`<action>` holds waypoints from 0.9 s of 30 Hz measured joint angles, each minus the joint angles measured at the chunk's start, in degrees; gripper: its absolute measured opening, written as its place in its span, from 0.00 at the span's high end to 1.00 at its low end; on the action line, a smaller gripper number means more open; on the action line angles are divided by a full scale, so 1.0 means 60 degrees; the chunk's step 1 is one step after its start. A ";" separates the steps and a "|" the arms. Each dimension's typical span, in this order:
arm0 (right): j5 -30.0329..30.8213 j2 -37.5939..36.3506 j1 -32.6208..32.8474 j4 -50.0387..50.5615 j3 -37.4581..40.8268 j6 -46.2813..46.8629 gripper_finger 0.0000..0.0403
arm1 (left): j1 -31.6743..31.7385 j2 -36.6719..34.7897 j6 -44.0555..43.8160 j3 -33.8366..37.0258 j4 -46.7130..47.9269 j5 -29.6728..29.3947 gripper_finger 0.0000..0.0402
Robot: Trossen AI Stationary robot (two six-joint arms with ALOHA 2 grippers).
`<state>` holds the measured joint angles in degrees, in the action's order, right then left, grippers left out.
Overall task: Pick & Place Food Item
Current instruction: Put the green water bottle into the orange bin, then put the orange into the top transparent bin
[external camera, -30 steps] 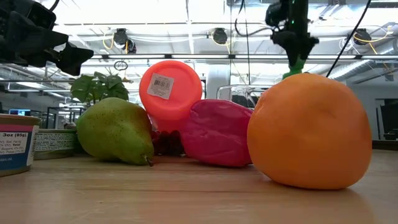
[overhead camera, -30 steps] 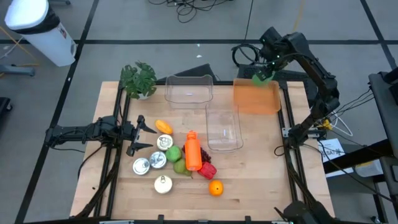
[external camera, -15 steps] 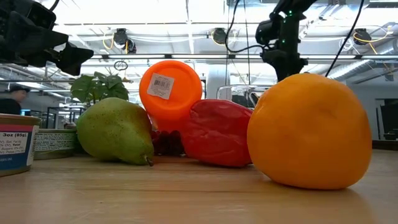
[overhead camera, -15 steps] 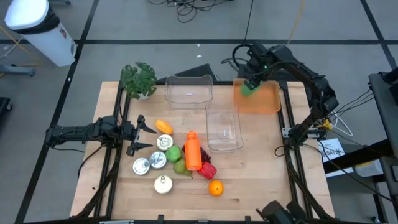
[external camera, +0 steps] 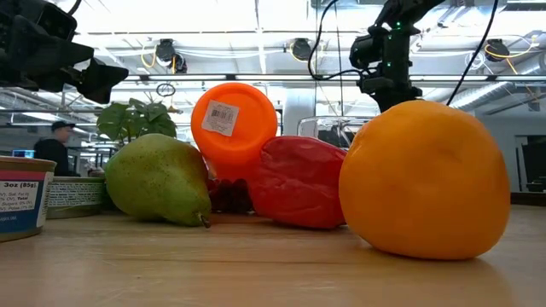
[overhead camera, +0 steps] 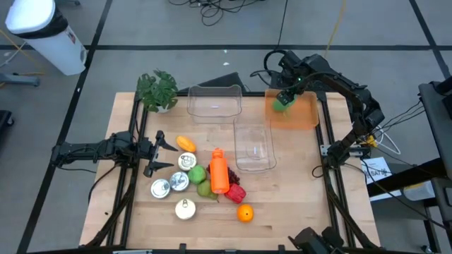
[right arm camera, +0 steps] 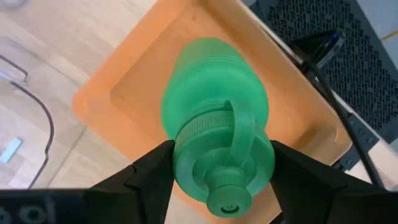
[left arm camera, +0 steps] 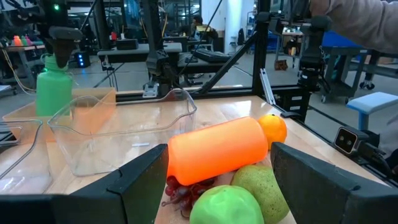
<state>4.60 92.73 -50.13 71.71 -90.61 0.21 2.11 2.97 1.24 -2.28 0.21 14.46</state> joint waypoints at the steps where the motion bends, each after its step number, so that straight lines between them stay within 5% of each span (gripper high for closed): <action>1: 0.0000 0.0000 0.0000 -0.0104 0.0000 -0.0004 0.39 | 0.0000 -0.0001 -0.0001 0.0000 0.0000 -0.0001 0.27; 12: 0.0033 -0.0003 0.0000 -0.0562 0.0000 -0.0178 0.16 | 0.0000 0.0000 -0.0001 0.0000 0.0000 0.0001 0.27; 27: -0.0029 -0.1272 0.0707 0.0692 0.0000 0.0845 0.14 | 0.0000 -0.0001 -0.0001 0.0000 0.0000 0.0003 0.27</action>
<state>4.43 85.09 -45.89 75.86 -90.61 5.28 2.11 2.96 1.23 -2.28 0.21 14.48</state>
